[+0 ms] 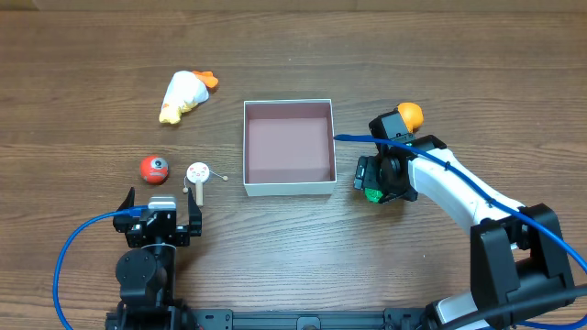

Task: Pack container
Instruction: 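Close the right gripper on the green round toy and lift it, then carry the green toy into the box and release it, then move the right gripper to the orange dinosaur and grasp it, then carry the orange dinosaur into the box and release it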

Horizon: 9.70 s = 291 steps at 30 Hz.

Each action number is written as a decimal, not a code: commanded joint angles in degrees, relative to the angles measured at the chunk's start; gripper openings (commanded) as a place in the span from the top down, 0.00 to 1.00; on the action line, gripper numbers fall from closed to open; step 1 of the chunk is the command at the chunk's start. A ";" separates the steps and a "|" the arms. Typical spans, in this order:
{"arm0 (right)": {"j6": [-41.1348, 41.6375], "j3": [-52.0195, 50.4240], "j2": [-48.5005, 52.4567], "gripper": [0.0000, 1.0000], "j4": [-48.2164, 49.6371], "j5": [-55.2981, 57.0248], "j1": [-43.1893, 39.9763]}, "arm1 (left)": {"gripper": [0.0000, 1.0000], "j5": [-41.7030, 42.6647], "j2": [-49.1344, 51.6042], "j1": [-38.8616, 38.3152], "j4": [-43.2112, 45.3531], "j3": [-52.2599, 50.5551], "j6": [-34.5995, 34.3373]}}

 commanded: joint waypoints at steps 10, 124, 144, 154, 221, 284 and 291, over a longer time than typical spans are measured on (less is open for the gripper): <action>-0.17 -0.33 2.21 0.19 0.61 -0.31 0.20 | 0.00 0.70 -0.57 -0.02 0.09 -0.15 1.05; -20.55 35.36 13.77 0.53 -10.88 -1.36 18.58 | 0.00 0.70 -0.57 -0.02 0.09 -0.15 1.05; -20.79 35.32 18.84 0.48 -12.87 -1.38 18.56 | 0.00 0.70 -0.57 -0.02 0.11 -0.15 1.05; -20.79 35.32 18.82 0.51 -15.32 -1.38 18.56 | 0.00 0.70 -0.57 -0.02 0.09 -0.15 1.05; -9.25 31.80 18.95 0.96 -18.58 -2.86 -13.90 | 0.00 0.70 -0.57 -0.02 0.09 -0.15 1.05; -8.31 51.06 20.76 0.96 -24.74 -0.31 14.08 | 0.00 0.70 -0.57 -0.02 0.09 -0.15 1.05; -6.88 51.06 21.33 0.96 -26.49 -0.31 14.08 | 0.00 0.70 -0.57 -0.02 0.11 -0.15 1.05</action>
